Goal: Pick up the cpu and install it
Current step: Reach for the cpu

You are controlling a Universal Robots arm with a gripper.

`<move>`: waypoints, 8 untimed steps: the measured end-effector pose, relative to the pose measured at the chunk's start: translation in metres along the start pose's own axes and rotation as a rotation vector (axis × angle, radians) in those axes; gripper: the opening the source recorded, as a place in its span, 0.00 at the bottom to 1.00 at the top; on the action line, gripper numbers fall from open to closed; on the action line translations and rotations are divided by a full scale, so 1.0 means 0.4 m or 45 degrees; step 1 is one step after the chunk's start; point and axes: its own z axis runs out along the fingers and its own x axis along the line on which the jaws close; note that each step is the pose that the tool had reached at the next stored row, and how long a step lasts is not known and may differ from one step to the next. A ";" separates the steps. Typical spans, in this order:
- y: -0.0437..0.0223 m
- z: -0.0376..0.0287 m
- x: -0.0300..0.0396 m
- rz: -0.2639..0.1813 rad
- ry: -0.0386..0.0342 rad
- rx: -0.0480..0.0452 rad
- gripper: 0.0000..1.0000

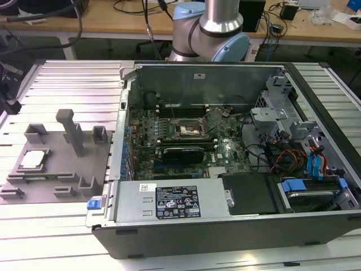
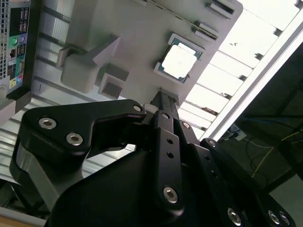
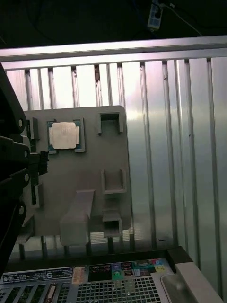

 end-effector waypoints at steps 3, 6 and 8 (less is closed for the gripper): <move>-0.002 0.015 0.006 0.000 0.0001 0.000 0.11; -0.002 0.017 0.007 0.000 0.0004 0.000 0.11; -0.002 0.019 0.007 0.000 0.0000 0.000 0.11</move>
